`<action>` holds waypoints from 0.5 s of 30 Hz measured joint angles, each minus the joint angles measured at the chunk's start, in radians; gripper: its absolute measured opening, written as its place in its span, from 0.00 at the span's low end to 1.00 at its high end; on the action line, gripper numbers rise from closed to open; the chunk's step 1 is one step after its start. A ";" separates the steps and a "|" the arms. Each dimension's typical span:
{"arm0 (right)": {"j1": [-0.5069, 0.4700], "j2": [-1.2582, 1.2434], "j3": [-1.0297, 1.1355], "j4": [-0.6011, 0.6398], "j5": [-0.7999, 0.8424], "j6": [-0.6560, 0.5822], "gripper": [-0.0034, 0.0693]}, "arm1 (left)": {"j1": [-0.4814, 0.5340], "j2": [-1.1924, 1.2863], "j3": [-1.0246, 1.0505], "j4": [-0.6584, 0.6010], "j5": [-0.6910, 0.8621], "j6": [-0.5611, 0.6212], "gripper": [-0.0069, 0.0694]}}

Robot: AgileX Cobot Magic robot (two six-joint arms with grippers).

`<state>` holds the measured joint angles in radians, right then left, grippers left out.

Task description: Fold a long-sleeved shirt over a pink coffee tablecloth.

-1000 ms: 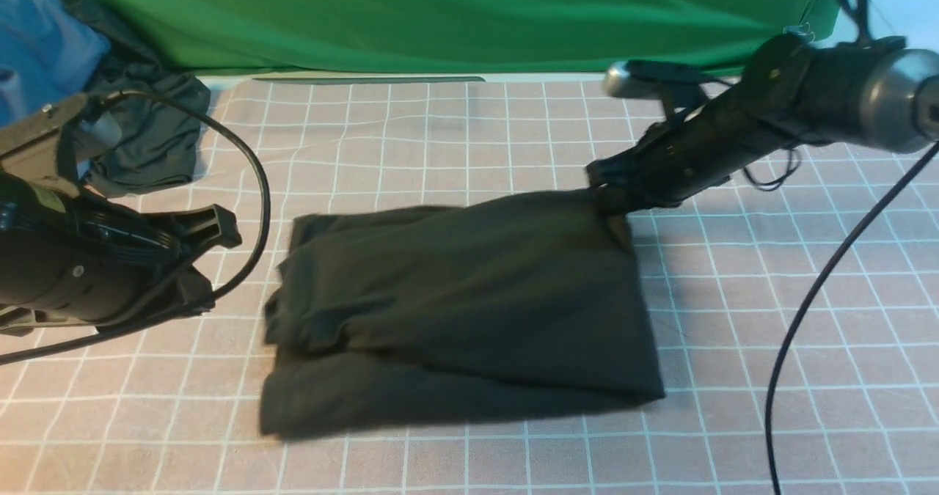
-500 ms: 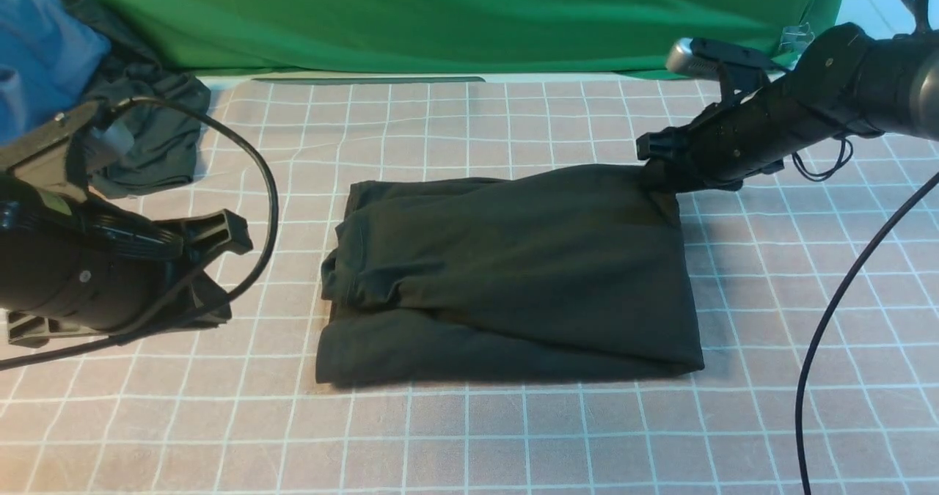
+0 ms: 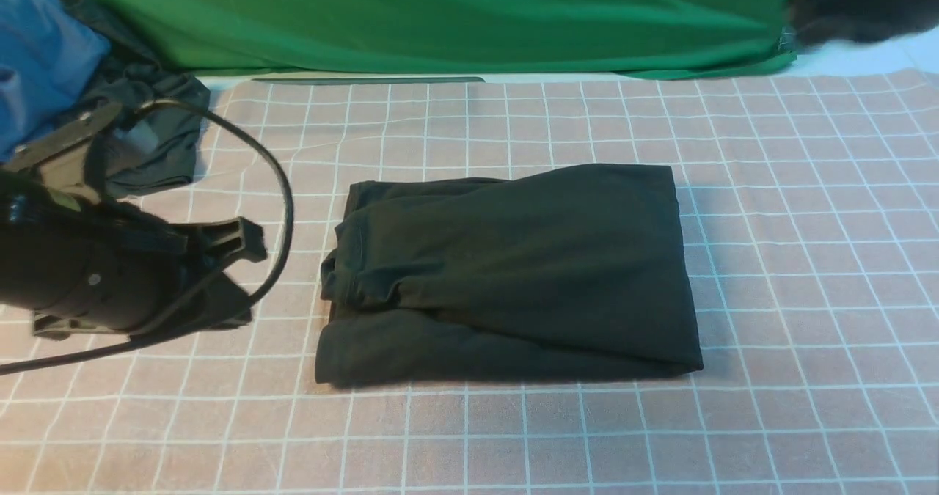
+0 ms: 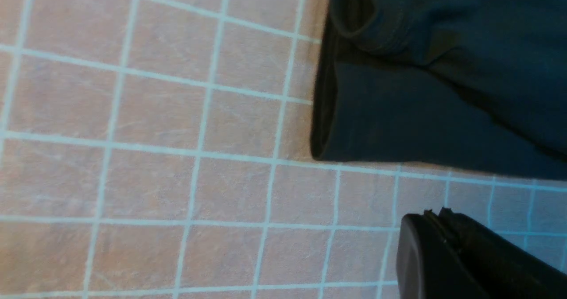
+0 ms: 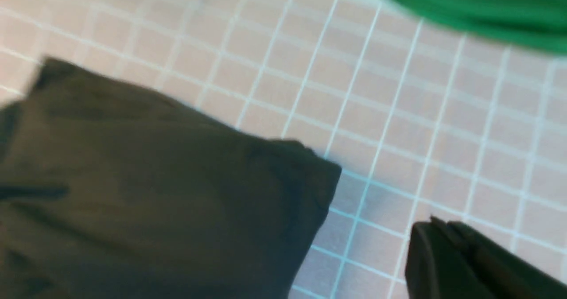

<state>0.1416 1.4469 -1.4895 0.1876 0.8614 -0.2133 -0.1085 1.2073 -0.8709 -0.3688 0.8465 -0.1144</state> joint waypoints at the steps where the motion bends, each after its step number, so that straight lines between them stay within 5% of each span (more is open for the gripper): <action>1: 0.000 -0.041 0.000 0.000 0.023 0.001 0.10 | -0.003 0.020 -0.002 -0.031 -0.001 0.011 0.15; 15: 0.000 -0.354 0.209 0.003 0.161 0.007 0.10 | -0.262 0.427 -0.281 -0.056 -0.126 -0.017 0.15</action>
<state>0.1416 1.0926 -1.2807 0.1906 1.0227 -0.2061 -0.3707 1.6338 -1.1518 -0.4245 0.7210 -0.1315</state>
